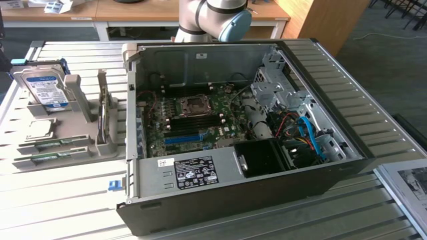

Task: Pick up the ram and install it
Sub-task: 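Pick up the ram and move it above insertion slot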

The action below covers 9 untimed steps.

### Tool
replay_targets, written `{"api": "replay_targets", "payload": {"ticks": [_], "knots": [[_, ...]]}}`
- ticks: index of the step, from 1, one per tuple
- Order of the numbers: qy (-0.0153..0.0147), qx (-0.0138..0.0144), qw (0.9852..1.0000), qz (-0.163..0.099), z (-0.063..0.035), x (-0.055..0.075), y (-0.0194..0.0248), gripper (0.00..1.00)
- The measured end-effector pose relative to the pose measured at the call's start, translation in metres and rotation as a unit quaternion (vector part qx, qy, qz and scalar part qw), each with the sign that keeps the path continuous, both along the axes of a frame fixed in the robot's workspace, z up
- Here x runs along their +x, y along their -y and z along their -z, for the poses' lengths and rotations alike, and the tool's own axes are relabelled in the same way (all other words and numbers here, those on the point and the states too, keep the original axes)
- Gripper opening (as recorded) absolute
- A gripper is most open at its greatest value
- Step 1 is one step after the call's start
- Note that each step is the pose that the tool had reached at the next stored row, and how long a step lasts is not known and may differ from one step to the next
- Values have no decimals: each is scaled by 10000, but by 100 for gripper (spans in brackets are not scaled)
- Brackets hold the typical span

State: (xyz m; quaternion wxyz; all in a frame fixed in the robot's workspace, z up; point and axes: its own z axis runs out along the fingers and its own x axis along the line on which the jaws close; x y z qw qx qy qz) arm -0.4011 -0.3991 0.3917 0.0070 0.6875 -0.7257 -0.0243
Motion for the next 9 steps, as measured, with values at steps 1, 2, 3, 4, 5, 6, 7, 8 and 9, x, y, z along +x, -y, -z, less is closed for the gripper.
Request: {"api": "replay_targets", "payload": {"ticks": [1,2,3,4,5,6,7,8,9], "knots": [[0,0,10000,0,0,0,0,10],[0,0,10000,0,0,0,0,10],[-1,0,10000,0,0,0,0,10],[0,0,10000,0,0,0,0,10],[0,0,10000,0,0,0,0,10],[0,0,10000,0,0,0,0,10],[0,0,10000,0,0,0,0,10],[0,0,10000,0,1,0,0,10],[0,0,10000,0,1,0,0,10]]}}
